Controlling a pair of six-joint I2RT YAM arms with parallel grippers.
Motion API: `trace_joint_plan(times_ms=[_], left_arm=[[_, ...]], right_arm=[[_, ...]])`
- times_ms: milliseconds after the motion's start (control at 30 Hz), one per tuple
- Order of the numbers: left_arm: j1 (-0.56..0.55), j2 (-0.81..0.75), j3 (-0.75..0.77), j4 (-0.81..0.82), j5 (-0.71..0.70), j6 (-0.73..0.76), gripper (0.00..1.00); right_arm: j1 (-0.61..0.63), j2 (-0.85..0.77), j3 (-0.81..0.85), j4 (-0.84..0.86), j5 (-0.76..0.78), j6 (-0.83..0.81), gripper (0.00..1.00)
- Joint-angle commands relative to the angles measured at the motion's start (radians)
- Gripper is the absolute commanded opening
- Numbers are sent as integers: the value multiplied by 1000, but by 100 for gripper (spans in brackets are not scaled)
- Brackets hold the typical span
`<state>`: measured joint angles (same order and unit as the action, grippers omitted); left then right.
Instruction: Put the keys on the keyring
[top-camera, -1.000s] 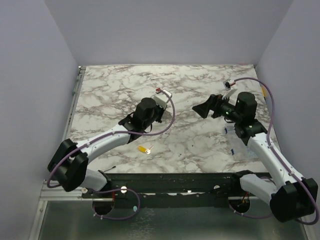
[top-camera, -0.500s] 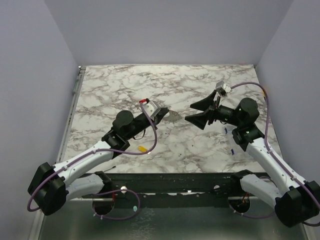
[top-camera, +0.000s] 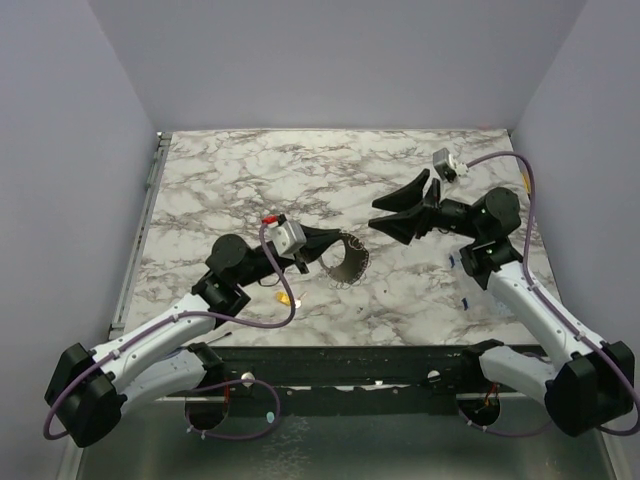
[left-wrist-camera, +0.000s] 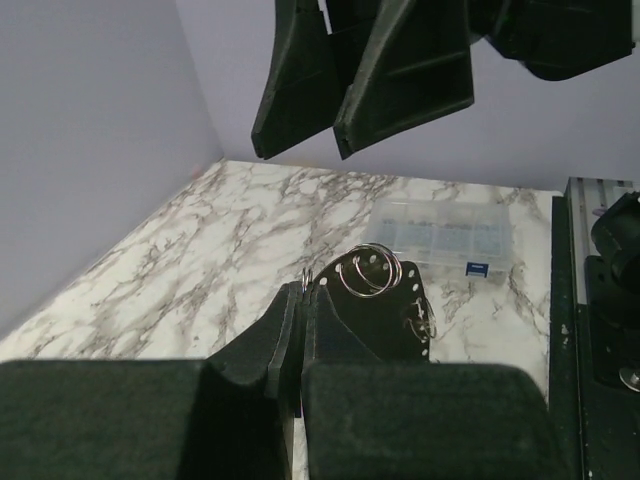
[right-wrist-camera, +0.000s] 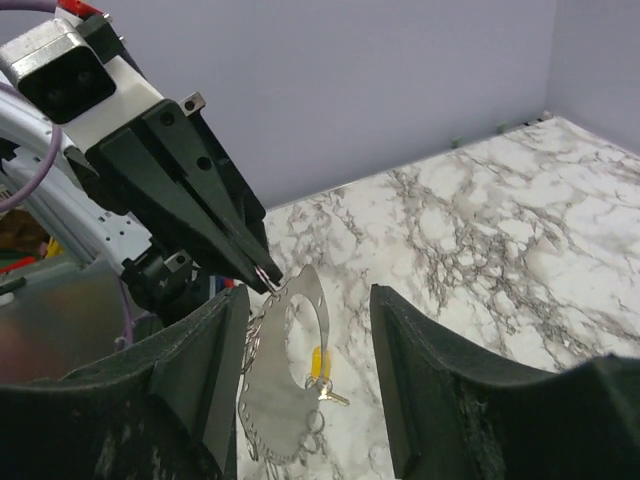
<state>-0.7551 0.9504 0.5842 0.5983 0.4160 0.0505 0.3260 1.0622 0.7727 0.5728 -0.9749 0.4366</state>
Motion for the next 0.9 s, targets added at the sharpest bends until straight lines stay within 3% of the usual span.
trace_joint_plan(times_ms=[0, 567, 767, 867], left_arm=[[-4, -30, -10, 90, 73, -35, 0], [-4, -7, -43, 336, 77, -227, 0], [-4, -2, -50, 348, 58, -233, 0], [-3, -4, -56, 348, 50, -232, 0]], right_arm=[[4, 39, 50, 129, -121, 89, 57], [95, 136, 68, 275, -178, 194, 43], [117, 156, 66, 386, -161, 285, 48], [117, 138, 82, 343, -108, 267, 52]])
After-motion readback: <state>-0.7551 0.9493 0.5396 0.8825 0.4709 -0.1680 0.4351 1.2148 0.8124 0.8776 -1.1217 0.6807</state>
